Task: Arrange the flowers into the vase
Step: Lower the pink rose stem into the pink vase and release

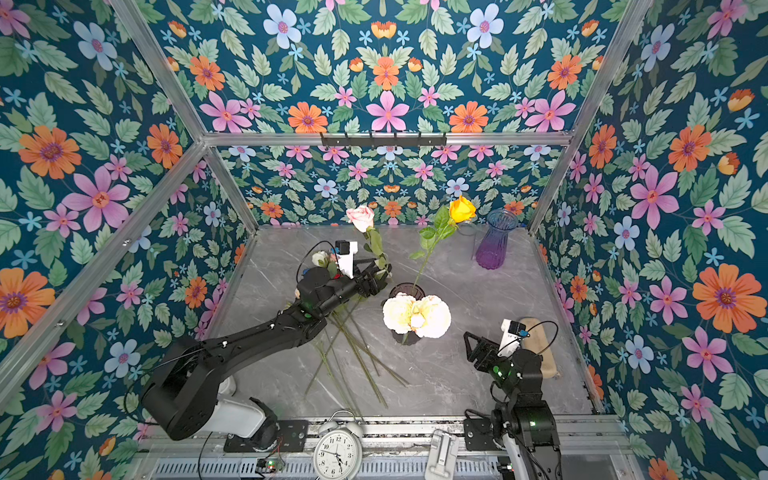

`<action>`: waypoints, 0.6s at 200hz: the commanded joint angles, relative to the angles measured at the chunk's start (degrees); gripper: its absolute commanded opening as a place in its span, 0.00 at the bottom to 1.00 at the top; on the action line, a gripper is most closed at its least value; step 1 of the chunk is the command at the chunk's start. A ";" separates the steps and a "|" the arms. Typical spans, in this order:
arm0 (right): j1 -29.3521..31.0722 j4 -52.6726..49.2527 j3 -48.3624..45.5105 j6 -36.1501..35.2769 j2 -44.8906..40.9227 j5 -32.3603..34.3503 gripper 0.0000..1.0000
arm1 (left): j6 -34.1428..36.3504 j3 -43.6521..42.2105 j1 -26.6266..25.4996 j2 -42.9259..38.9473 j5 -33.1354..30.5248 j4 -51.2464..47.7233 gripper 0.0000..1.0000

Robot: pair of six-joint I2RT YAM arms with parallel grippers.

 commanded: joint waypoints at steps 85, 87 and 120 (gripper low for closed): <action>0.00 1.12 -0.39 0.04 0.61 -0.32 0.73 | 3.82 -3.74 11.30 -4.26 -7.47 -20.10 0.76; -0.02 1.14 -0.41 0.07 0.61 -0.27 0.73 | 3.90 -3.72 11.31 -4.12 -7.42 -20.37 0.76; 0.02 1.09 -0.40 0.04 0.61 -0.24 0.73 | 4.24 -0.30 11.40 0.30 -6.44 -29.28 0.72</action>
